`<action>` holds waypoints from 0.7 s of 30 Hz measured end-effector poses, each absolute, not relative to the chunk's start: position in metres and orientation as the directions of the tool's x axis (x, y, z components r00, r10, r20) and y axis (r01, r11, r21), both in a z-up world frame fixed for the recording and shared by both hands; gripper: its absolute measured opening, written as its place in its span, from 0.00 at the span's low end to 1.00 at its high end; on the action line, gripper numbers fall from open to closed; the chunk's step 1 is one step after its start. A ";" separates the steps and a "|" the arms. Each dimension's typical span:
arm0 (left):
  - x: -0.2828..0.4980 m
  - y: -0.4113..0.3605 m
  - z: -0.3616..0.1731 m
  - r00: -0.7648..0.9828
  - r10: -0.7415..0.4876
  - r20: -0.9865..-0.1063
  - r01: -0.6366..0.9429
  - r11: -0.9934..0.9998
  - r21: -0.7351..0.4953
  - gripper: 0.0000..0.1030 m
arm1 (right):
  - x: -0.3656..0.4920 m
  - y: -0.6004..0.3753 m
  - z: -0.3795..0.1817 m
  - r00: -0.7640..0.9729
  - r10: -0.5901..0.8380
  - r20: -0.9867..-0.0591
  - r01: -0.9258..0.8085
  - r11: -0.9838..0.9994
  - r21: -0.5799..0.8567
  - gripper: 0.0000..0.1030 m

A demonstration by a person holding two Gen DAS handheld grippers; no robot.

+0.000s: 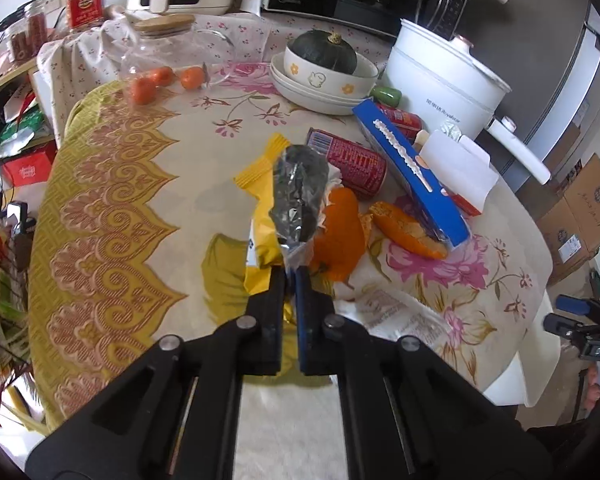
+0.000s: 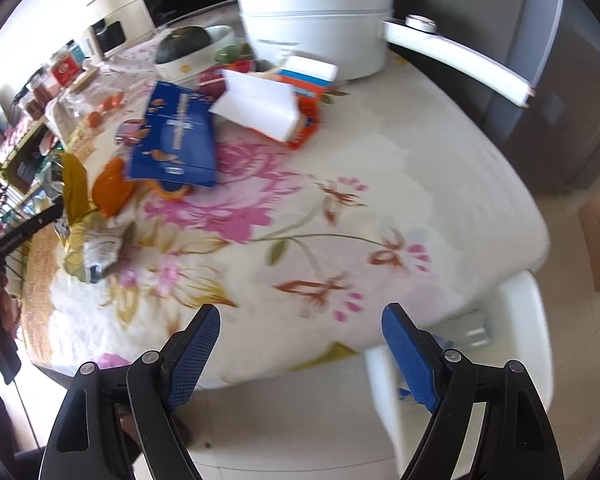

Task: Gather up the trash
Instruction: 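Grasp the yellow snack bag with the left tool while the right tool grasps the white printed wrapper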

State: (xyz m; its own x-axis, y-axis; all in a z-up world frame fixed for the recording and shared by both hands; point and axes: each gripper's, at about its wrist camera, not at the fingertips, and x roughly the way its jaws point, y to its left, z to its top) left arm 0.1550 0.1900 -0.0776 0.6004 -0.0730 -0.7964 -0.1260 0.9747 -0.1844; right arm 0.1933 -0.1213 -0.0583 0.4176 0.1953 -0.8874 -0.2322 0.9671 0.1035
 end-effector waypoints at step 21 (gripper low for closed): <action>0.092 0.229 -0.084 0.560 -0.037 -0.828 -0.166 0.974 -0.157 0.05 | 0.220 0.036 -0.110 0.354 0.523 -0.775 -0.357 0.842 0.404 0.78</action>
